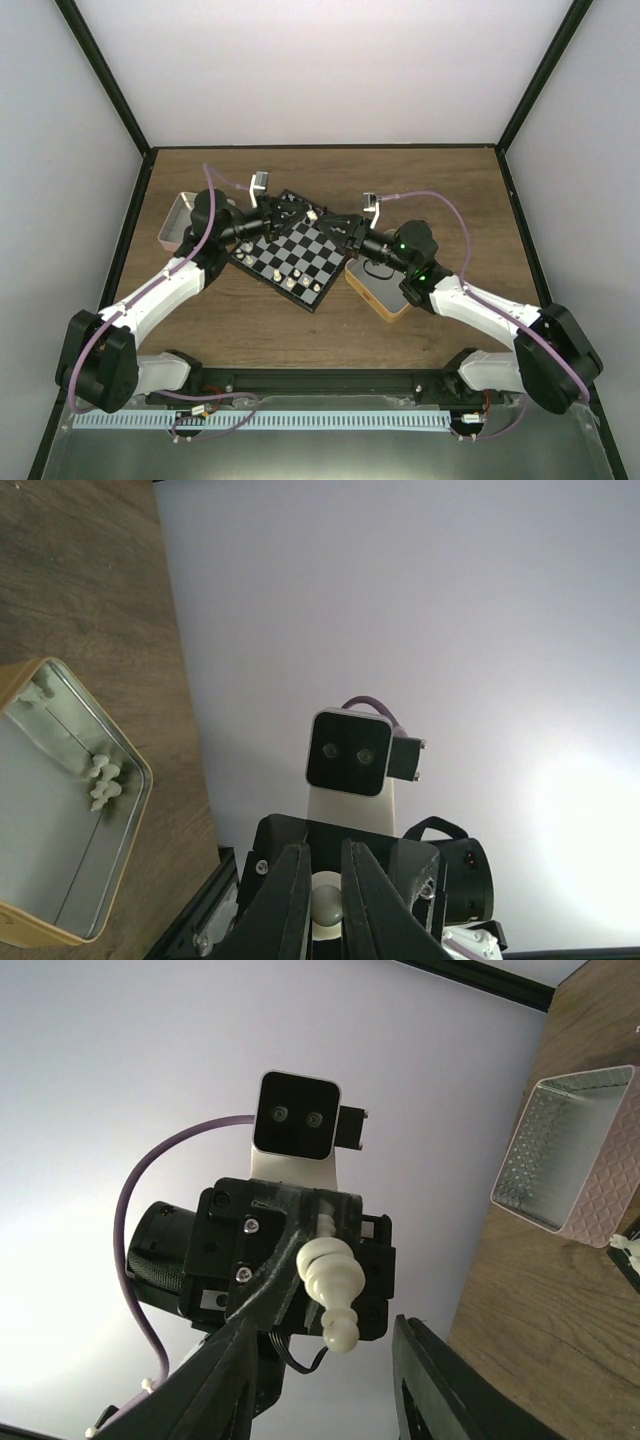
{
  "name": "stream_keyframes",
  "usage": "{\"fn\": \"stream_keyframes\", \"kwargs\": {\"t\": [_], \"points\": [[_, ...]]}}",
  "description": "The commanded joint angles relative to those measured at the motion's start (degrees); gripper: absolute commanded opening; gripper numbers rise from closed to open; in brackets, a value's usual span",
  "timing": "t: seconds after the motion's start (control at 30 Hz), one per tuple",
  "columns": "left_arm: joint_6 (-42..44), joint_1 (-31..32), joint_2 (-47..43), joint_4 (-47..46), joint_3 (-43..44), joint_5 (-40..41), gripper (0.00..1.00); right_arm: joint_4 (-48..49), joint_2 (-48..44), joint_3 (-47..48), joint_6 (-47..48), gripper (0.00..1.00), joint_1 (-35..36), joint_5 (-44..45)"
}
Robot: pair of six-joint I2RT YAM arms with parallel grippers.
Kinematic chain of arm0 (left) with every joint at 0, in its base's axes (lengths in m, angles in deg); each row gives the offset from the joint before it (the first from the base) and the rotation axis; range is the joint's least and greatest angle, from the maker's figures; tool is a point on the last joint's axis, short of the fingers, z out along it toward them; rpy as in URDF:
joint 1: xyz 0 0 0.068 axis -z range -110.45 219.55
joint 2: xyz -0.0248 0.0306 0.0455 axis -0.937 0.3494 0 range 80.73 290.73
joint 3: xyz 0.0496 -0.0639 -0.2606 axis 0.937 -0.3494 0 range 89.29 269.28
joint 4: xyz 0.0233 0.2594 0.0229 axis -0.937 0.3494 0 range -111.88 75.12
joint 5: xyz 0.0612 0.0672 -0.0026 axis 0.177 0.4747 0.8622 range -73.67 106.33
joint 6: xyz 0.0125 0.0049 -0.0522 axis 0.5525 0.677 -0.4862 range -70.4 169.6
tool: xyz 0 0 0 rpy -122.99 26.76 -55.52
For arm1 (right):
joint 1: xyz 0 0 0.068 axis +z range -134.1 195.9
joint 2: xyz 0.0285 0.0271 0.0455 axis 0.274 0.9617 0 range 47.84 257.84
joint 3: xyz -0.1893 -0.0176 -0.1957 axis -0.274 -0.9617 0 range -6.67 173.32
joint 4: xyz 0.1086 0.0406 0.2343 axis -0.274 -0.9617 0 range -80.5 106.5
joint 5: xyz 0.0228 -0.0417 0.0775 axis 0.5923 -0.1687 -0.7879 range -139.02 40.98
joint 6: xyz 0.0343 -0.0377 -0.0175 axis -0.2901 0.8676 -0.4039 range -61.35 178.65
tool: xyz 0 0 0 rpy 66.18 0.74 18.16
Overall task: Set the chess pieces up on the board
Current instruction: Pick up the chess piece from the storage box.
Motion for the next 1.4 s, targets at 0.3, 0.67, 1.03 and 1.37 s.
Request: {"fn": "stream_keyframes", "kwargs": {"t": [0.3,0.67,1.03,1.37], "points": [[-0.99,0.14,-1.93,-2.90,-1.28,-0.52,0.04,2.79,1.67,4.11,-1.33,0.30,0.27,1.48],[-0.91,0.14,-1.98,-3.11,-1.64,0.42,0.04,3.60,2.03,4.47,-2.52,0.26,0.30,-1.63],[2.91,0.05,-2.10,0.61,-1.65,2.41,0.04,-3.62,1.66,5.14,-0.36,0.12,0.30,-0.67],[29.63,-0.04,-3.24,31.13,1.14,20.05,0.04,-38.46,-1.92,6.33,20.92,0.35,0.26,12.16]]}}
